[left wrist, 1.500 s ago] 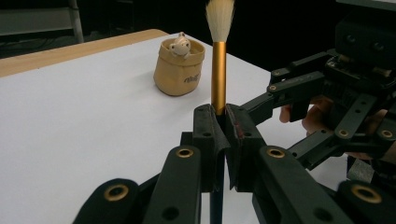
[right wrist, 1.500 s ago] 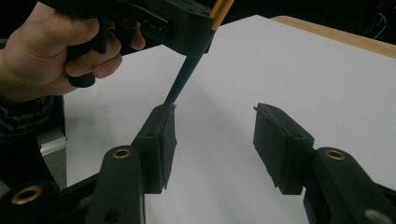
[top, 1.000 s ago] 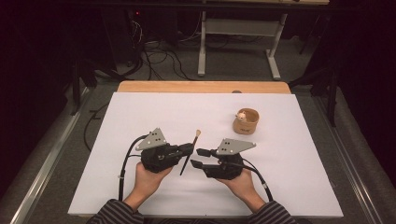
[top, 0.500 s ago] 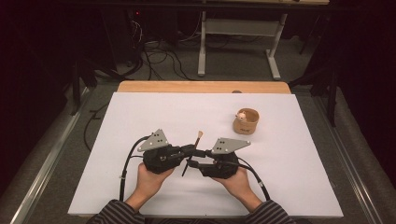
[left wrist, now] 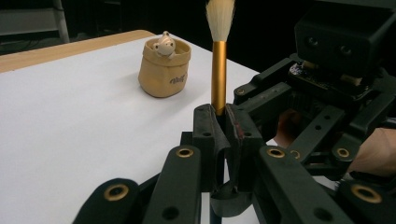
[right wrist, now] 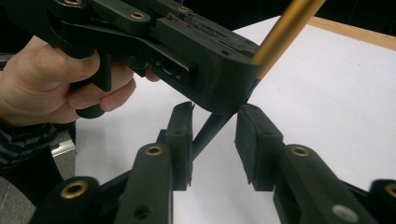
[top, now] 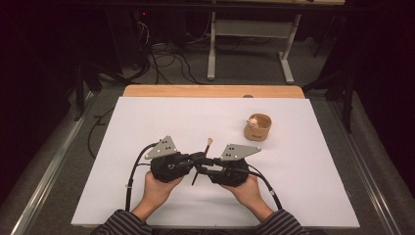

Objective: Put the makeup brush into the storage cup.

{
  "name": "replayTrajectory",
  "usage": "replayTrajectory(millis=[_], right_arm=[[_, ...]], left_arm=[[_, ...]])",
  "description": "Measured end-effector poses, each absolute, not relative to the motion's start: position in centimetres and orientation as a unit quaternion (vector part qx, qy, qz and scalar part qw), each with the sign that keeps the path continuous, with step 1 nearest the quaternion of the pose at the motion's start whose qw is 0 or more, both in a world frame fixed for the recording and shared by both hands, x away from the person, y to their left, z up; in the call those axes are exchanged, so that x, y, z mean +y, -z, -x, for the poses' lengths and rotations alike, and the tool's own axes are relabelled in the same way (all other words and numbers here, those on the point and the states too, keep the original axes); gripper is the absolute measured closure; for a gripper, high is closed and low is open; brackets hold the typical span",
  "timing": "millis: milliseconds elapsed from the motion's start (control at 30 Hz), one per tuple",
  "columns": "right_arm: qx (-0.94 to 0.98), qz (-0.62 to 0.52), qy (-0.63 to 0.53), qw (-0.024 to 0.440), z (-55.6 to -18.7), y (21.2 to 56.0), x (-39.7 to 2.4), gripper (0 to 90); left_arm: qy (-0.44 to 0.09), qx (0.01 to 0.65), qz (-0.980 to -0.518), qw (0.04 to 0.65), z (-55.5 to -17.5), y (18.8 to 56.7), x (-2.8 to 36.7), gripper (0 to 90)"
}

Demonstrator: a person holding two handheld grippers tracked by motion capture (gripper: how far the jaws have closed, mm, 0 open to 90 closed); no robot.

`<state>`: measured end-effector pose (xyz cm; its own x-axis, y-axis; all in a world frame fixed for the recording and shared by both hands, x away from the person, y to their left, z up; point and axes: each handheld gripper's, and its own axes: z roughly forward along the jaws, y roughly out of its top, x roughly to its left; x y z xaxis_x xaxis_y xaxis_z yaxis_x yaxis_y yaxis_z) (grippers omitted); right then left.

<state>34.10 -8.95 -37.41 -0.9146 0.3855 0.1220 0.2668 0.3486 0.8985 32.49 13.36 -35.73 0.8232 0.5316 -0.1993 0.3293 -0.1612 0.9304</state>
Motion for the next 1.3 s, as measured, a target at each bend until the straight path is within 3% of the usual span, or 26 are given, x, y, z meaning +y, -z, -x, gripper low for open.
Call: replayTrajectory(millis=[1067,1300], right_arm=[[0.819,-0.206,-0.533,0.050,-34.41,37.41,-9.42,85.7],[0.820,-0.206,-0.531,0.055,-34.27,37.20,-9.54,85.8]], left_arm=[[-0.086,0.274,-0.759,0.584,-32.53,35.77,13.57,82.4],[-0.080,0.273,-0.758,0.587,-32.46,35.75,13.62,66.8]])
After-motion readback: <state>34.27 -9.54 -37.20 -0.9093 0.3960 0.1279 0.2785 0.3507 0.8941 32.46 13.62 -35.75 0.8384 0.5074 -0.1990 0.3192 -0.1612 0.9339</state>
